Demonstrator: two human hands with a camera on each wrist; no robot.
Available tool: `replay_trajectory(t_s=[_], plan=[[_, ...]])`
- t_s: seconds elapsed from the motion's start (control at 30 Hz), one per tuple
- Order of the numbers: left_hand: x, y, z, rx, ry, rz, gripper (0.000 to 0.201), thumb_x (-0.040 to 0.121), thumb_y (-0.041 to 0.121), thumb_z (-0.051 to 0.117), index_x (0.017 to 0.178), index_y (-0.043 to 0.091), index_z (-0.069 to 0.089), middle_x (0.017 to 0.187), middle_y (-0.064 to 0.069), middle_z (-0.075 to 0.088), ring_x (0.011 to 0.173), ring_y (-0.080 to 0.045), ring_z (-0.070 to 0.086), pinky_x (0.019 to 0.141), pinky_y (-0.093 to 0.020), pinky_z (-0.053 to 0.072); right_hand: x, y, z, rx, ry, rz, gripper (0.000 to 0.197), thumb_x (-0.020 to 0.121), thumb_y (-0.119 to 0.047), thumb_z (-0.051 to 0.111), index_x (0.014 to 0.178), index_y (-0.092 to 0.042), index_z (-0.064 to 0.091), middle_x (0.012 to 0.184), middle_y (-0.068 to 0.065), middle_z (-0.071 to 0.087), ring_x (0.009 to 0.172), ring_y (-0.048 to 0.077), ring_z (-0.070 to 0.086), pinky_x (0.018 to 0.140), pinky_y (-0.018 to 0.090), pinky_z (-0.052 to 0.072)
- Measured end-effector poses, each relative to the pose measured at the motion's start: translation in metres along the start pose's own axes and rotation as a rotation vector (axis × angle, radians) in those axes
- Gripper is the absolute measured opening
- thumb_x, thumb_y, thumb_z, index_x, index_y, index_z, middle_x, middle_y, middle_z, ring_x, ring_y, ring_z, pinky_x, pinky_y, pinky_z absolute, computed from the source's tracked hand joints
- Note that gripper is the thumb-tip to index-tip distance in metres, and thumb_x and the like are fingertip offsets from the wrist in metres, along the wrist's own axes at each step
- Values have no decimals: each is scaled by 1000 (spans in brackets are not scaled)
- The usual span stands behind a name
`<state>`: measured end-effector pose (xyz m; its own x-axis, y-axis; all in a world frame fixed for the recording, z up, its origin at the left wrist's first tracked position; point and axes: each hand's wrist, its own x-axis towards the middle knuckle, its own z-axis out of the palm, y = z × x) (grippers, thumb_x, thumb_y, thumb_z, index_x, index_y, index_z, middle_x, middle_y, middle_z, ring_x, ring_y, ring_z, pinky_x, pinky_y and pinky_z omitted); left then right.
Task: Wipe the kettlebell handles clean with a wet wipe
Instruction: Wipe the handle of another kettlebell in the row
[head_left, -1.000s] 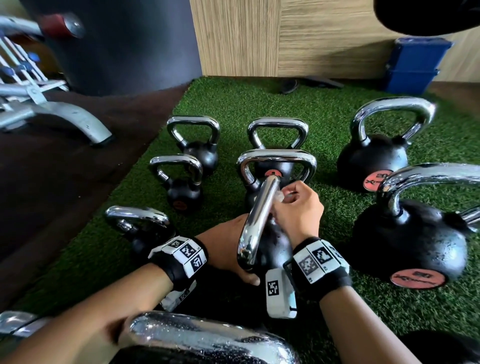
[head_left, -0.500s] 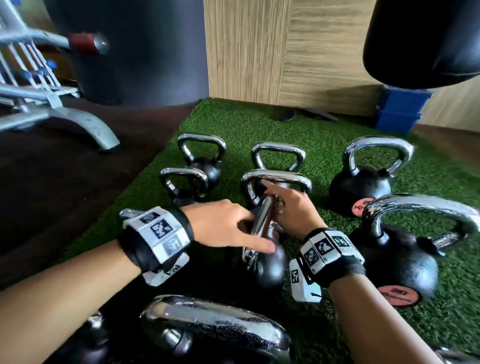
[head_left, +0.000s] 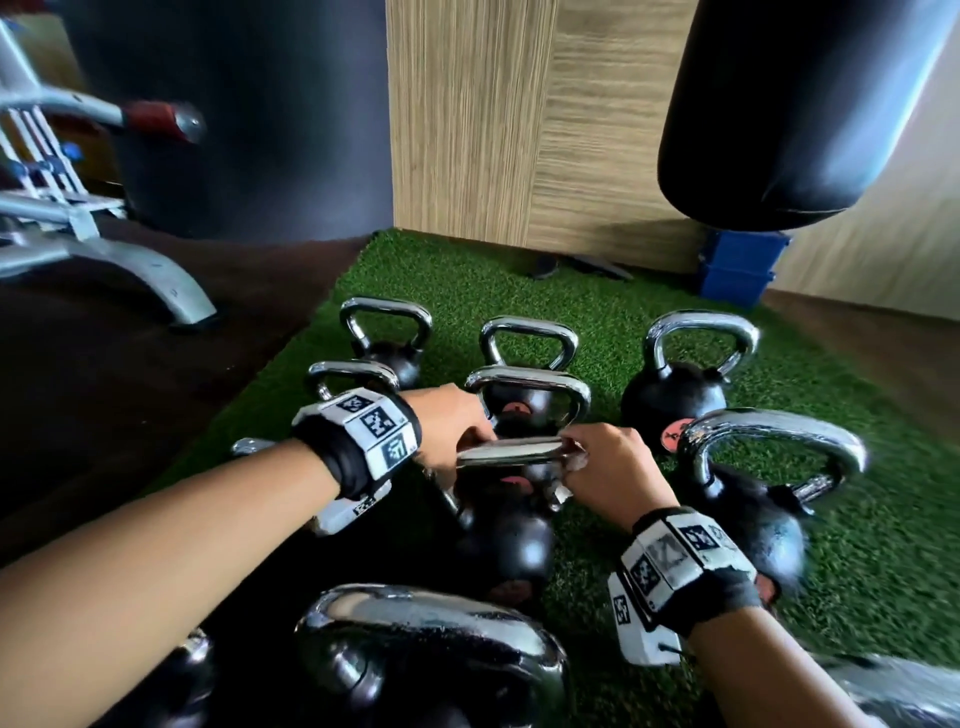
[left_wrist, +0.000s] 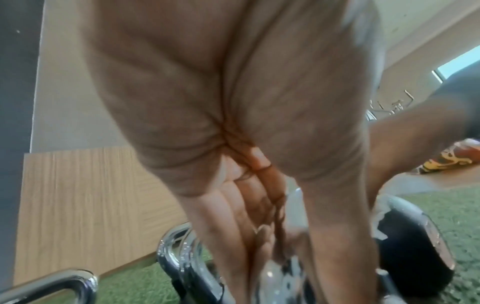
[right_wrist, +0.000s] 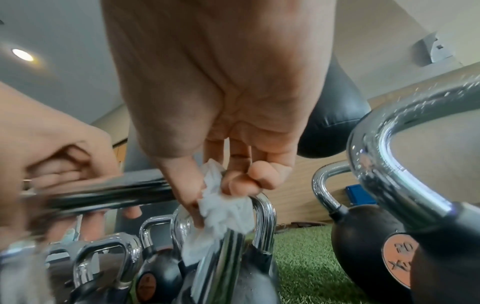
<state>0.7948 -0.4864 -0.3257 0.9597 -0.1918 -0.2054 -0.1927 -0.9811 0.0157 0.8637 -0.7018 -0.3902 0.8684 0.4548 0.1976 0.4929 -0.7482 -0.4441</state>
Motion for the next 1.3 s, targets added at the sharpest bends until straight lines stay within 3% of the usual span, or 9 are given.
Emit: replay_trajectory(t_s=[0.17,0.27,0.43,0.5,0.63,0.8,0.97,1.07,1.3], plan=[[3,-10,6,-39,108,70,67,69,16,88,128,40,68,76,22,59,61,6,50,47,-4,32,-35,-3,-3,-16,18,43,26,76,-17,66,100,-23,75,91,2,75,91,25,69,74,24,49],[-1,-17,14,-108,126,56,64,73,20,88,130,41,67,101,17,71,86,-6,62,75,-20,51,-38,-10,-7,6,-11,78,31,76,-14,66,104,-22,75,96,4,75,92,24,69,79,25,53],[-26,-28,15,-258,206,-43,57,90,16,70,142,35,57,129,9,70,99,-1,65,78,-12,44,-38,-17,-37,38,-119,124,35,78,-22,73,113,-25,68,102,4,72,84,17,64,67,21,46],[-55,-36,20,-503,342,-151,52,96,6,59,142,30,59,130,7,70,91,9,66,79,-9,48,-46,-23,-48,150,-67,146,37,74,-26,78,107,-26,62,94,0,72,74,12,61,57,23,42],[-136,-32,55,-1111,595,-302,52,95,-13,48,123,25,68,114,-3,75,90,-11,72,71,-18,57,-77,-56,-61,363,59,47,25,73,-35,80,91,-27,65,87,-4,71,75,14,65,62,28,50],[-195,8,128,-1617,590,-462,63,86,-27,33,126,13,60,111,-9,69,86,-18,68,73,-31,53,-126,-95,-71,431,-9,-110,33,69,-44,82,96,-36,65,85,-8,72,70,7,67,60,25,54],[-200,50,191,-1472,323,-320,73,58,13,79,126,25,59,125,14,69,118,-2,61,95,-19,46,-156,-111,-68,345,34,-159,35,69,-33,83,95,-31,60,76,-6,68,61,2,57,56,15,43],[-179,63,206,-1470,458,-337,74,56,43,92,124,32,66,117,20,73,110,11,63,91,-6,43,-165,-120,-64,313,38,-238,27,68,-26,82,90,-27,67,73,-11,68,66,-2,60,59,8,45],[-133,78,227,-1568,839,-523,16,80,20,86,92,31,83,97,11,80,97,1,72,77,-6,49,-169,-138,-49,120,77,-391,18,79,-19,73,96,-23,79,81,-7,65,70,6,54,66,19,42]])
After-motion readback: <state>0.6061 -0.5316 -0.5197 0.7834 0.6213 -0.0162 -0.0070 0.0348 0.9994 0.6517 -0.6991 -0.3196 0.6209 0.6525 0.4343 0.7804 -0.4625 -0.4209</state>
